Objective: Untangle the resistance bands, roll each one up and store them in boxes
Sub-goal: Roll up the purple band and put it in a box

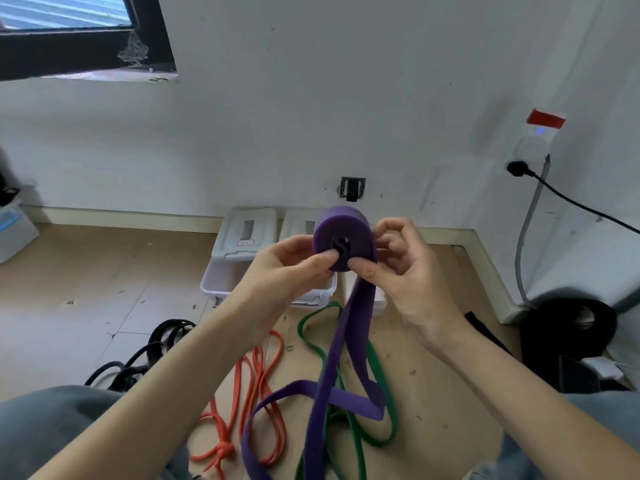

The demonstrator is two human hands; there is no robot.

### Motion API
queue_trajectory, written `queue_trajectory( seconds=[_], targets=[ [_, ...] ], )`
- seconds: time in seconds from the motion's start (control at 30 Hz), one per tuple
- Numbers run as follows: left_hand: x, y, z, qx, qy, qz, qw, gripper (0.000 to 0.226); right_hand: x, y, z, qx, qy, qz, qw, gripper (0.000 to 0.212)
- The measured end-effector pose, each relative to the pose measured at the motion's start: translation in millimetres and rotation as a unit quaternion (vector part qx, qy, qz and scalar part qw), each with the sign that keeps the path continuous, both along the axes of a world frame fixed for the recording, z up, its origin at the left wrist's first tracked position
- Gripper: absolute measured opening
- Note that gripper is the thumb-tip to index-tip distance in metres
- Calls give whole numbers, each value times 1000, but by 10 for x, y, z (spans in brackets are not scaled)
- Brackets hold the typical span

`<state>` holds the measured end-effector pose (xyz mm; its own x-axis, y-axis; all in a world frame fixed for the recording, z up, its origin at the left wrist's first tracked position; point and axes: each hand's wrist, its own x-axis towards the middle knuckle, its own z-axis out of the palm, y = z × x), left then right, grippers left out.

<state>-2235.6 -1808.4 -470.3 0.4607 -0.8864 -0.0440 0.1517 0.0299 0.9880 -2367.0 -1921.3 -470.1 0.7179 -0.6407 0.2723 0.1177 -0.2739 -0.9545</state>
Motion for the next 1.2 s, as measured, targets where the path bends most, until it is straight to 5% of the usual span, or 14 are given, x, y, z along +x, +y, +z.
queue_trajectory(
  seconds=[0.13, 0.27, 0.4, 0.67, 0.77, 0.93, 1.0, 1.1, 1.2],
  targets=[
    [67, 1, 90, 37, -109, -38, 993, 52, -28, -17, 100, -49, 7, 43, 998, 29],
    [79, 38, 109, 15, -122, -53, 991, 44, -38, 28, 116, -69, 24, 60, 996, 27],
    [164, 67, 140, -48, -31, 14, 998, 44, -31, 16, 99, 6, 21, 56, 998, 49],
    [71, 28, 31, -71, 51, 27, 996, 48, 32, 53, -2, 46, -19, 27, 998, 40],
    [129, 51, 76, -12, -35, -6, 999, 44, -17, -57, 55, -17, -1, 21, 1000, 34],
    [152, 33, 76, 36, -244, -45, 968, 38, -105, -119, 140, -279, 112, 57, 952, 41],
    [141, 47, 69, 49, -285, -41, 956, 34, -109, -113, 139, -264, 132, 67, 953, 40],
    [137, 67, 109, -8, -188, 0, 982, 41, -96, -87, 141, -70, 59, 79, 993, 38],
    [150, 48, 134, -76, -39, 53, 995, 39, -21, 8, 64, -6, 25, 58, 998, 41]
  ],
)
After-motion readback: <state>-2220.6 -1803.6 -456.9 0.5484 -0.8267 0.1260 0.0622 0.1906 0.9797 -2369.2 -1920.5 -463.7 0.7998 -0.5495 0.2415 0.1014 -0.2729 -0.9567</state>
